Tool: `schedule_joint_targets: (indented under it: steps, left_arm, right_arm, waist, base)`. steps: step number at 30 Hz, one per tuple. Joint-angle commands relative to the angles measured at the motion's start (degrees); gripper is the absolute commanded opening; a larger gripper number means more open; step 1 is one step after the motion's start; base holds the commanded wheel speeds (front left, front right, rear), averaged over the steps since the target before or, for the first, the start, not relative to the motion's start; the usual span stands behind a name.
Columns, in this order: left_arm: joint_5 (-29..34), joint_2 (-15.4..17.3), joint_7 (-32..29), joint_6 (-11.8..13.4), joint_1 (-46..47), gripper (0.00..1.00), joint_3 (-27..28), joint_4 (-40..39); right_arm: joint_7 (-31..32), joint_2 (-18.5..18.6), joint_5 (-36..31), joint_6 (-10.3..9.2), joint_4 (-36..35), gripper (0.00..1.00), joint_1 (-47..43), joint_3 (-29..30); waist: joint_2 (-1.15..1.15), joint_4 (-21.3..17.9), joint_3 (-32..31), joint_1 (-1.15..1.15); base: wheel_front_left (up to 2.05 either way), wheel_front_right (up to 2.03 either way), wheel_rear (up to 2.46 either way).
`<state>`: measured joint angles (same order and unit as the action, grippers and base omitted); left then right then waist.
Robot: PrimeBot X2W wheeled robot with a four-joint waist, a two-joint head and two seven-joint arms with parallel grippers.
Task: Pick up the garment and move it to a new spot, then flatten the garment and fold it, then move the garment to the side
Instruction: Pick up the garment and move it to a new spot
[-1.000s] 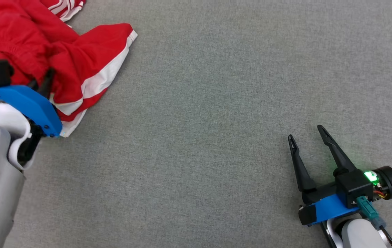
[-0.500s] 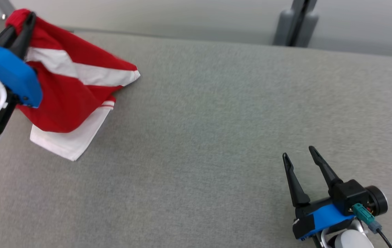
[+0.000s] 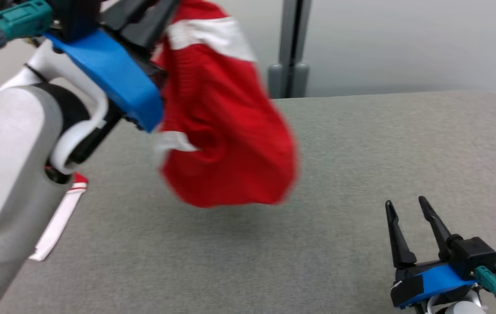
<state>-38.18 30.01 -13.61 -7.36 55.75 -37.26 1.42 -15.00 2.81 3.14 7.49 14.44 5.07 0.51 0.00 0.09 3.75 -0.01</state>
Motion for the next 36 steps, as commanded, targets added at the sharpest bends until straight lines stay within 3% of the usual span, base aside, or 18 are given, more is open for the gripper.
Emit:
schedule_joint_targets:
  steps: [1,5,10,18,25,27,28,36]
  left_arm:
    - [-0.80,-1.11,0.10,0.41,0.65,0.00,-0.10,-1.65]
    - [-2.23,-3.55,1.26,0.85,-1.52,0.00,-0.89,-4.32]
    - [-3.92,-4.50,2.82,1.90,-8.35,0.00,-2.72,-1.44]
    - [-7.12,-4.45,7.78,2.83,-20.59,0.00,-3.65,14.03]
    - [-8.71,-8.08,15.73,2.74,-24.86,0.00,-2.52,29.66]
    - [-8.61,-8.97,18.84,2.92,-24.51,0.63,-1.70,32.64]
    - [-8.29,-9.29,20.25,2.89,-24.19,1.00,-1.52,33.96]
    - [-7.71,-10.49,25.57,1.31,-22.58,1.00,-1.71,40.48]
  right_arm:
    - [-0.26,0.14,0.26,0.01,-0.21,1.00,-0.25,0.83]
    - [-0.25,0.14,0.20,0.01,-0.62,1.00,0.68,3.34]
    - [-0.24,0.15,0.06,0.01,-1.04,1.00,1.79,5.50]
    - [-0.24,0.14,0.71,0.01,-1.58,1.00,3.27,5.63]
    - [-0.25,0.14,0.64,0.01,-1.88,1.00,4.27,5.09]
    - [-0.25,0.14,0.41,0.01,-1.91,1.00,4.57,4.99]
    - [-0.25,0.14,0.34,0.01,-1.89,1.00,4.66,4.89]
    - [-0.25,0.14,0.08,0.01,-1.31,1.00,4.98,3.84]
  waist:
    - [0.00,-1.90,-0.71,0.01]
    - [0.00,-3.49,0.82,0.01]
    - [0.00,-4.63,3.17,0.01]
    - [0.00,-5.42,6.26,0.01]
    - [0.00,-5.24,8.46,0.01]
    - [0.00,-5.01,8.73,0.01]
    - [0.00,-4.90,8.85,0.01]
    - [0.00,-3.76,7.94,0.01]
  base:
    - [0.00,0.00,0.00]
    - [0.00,0.00,0.00]
    - [0.00,0.00,0.00]
    - [0.00,0.00,0.00]
    - [0.00,0.00,0.00]
    - [0.00,0.00,0.00]
    - [0.00,0.00,0.00]
    - [0.00,0.00,0.00]
